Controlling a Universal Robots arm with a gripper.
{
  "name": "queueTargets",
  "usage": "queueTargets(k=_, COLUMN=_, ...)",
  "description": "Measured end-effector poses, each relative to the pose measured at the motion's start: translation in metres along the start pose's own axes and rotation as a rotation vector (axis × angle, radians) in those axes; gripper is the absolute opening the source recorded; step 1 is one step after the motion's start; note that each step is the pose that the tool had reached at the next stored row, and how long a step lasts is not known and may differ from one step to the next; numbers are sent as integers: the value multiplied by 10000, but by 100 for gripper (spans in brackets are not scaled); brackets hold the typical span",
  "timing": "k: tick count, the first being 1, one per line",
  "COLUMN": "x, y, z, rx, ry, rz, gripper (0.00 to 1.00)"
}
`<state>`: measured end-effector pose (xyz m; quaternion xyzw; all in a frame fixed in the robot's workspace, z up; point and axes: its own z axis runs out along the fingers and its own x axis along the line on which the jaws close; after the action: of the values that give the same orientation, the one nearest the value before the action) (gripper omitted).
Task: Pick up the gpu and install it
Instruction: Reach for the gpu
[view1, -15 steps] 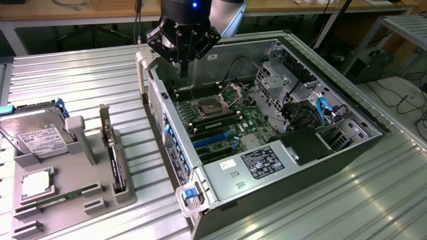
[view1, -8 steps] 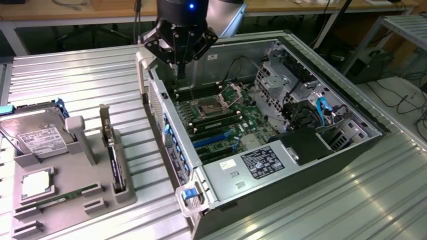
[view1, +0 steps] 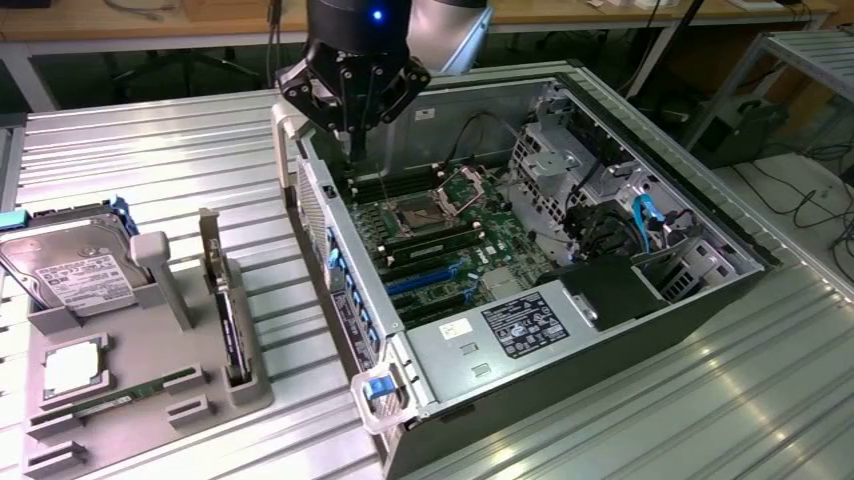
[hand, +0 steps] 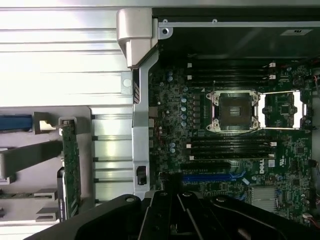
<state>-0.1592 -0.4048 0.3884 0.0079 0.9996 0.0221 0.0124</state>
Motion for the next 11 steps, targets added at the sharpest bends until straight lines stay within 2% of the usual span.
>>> queueTargets(k=11, x=133, y=-45, z=5, rx=-5, ry=9, rz=-197, gripper=11)
